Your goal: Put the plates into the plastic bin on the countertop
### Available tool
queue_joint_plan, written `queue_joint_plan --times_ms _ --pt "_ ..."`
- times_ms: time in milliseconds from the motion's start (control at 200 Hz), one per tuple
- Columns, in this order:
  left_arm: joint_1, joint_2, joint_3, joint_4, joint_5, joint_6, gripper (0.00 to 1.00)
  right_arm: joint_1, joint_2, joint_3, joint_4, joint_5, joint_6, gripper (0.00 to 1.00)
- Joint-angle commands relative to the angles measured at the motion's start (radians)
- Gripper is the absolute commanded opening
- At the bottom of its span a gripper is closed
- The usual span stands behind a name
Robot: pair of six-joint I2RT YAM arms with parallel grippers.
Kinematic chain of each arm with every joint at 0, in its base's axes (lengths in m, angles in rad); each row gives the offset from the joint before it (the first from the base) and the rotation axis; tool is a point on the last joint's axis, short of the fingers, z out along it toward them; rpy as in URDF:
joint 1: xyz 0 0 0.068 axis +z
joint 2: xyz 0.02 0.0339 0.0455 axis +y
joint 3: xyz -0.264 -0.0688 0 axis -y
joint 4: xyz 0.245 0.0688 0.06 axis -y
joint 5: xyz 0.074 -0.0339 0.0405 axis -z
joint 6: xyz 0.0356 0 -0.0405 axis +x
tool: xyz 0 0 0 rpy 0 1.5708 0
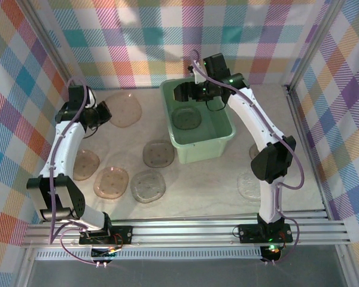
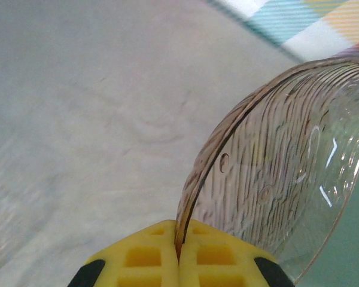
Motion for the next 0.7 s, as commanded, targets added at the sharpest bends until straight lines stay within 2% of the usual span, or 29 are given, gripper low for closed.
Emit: queue_joint_plan --times_ms 0,330,495,695 --pt "-0.056 -0.026 0.074 0.027 0.044 0.008 0.0 -0.002 -0.019 0.025 0.033 -0.127 -0.013 0.8" --pt "-0.185 -0.01 0.204 0.034 0.093 0.085 0.0 -0.001 -0.072 0.005 0.047 -0.147 -0.1 0.73" --pt "-0.26 0.013 0.238 0.035 0.106 0.134 0.0 -0.002 -0.1 -0.064 0.115 -0.163 -0.05 0.63" --pt "-0.303 0.053 0.29 -0.033 0.089 0.177 0.0 -0.004 -0.129 -0.144 0.213 -0.167 0.015 0.56"
